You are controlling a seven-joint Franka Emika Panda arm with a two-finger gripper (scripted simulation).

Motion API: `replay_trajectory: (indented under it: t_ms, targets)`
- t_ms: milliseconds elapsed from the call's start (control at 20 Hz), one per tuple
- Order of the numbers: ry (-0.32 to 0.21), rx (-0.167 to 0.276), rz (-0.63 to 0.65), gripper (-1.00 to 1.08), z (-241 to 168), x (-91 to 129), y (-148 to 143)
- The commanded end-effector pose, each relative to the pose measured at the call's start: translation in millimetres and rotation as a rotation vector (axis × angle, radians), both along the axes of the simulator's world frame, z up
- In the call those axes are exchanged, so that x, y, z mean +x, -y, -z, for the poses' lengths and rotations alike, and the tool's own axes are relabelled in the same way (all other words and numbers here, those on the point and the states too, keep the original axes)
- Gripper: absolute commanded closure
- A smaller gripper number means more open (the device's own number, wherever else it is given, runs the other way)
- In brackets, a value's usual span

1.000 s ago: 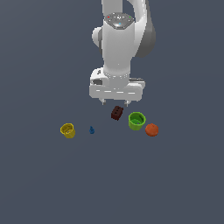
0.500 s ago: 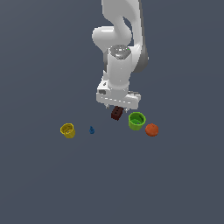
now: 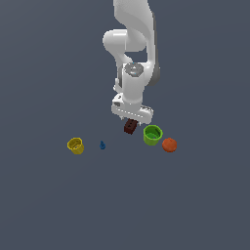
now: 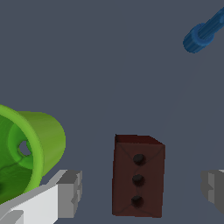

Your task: Pick up a designated object from a clutter of objects.

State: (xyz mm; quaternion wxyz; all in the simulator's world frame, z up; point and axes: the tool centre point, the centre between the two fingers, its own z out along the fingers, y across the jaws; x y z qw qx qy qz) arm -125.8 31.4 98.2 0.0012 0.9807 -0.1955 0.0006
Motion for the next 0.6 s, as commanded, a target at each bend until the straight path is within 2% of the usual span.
replay_trajectory:
  t_ms: [0,300,550]
  targets:
    - [0.0,0.001,0.024,-0.92,9,-10,-1]
    - [-0.001,0.002,0.054,-0.92,20,-23,-2]
    - [-0.001,0.002,0.055,-0.92,21,-24,-2]
